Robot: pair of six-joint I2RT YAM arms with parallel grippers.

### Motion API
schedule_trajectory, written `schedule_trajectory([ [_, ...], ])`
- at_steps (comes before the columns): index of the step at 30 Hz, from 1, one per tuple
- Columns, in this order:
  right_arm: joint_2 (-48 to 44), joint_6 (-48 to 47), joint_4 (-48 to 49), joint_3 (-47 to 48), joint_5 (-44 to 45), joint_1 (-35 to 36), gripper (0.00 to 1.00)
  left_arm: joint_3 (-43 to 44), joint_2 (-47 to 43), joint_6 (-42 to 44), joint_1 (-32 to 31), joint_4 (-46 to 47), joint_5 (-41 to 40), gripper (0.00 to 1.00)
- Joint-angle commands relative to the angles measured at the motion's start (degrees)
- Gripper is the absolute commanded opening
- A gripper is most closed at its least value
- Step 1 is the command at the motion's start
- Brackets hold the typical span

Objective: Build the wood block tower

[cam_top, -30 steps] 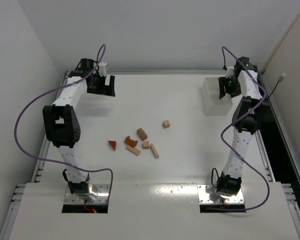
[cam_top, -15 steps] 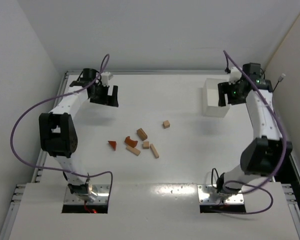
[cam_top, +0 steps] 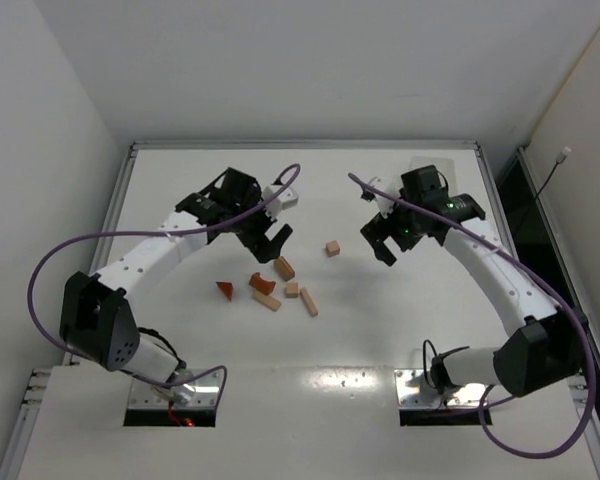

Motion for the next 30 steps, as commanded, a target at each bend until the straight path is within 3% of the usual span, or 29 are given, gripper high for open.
schedule_trajectory([
  [1, 2.3, -6.0, 0.5, 2.2, 2.2, 1.3, 1.0, -2.7, -3.6, 4.8, -0.5, -3.9, 4.2, 1.0],
  [7, 8.6, -4.3, -1.6, 5.2, 6.8, 0.8, 1.0, -4.5, -3.6, 11.8, -8.7, -7.3, -0.1, 1.0],
  [11, 6.3, -2.6, 0.9, 1.2, 9.7, -0.8, 1.0, -5.8, -3.6, 18.4, -14.1, -5.7, -4.9, 0.97],
  [15, 3.4, -0.4, 3.0, -2.8, 13.6, -6.2, 1.0, -8.1, -3.6, 27.0, -18.1, -3.2, -5.4, 0.91],
  [17, 2.8, 0.7, 3.0, -3.4, 13.6, -9.5, 1.0, -10.7, -3.6, 30.6, -19.4, -0.6, -5.9, 0.84],
  [19, 2.8, 1.5, 2.3, -3.5, 11.7, -14.7, 1.0, -12.5, -3.6, 35.2, -19.4, 1.5, -5.9, 0.83],
  [25, 4.2, 2.9, -0.2, -3.5, 4.0, -25.5, 1.0, -18.8, -4.1, 47.9, -19.3, 11.2, -0.4, 0.77],
  [30, 4.7, 2.4, -1.3, -4.0, 1.5, -28.9, 1.0, -20.4, -3.3, 54.1, -18.7, 16.9, 7.9, 0.77],
])
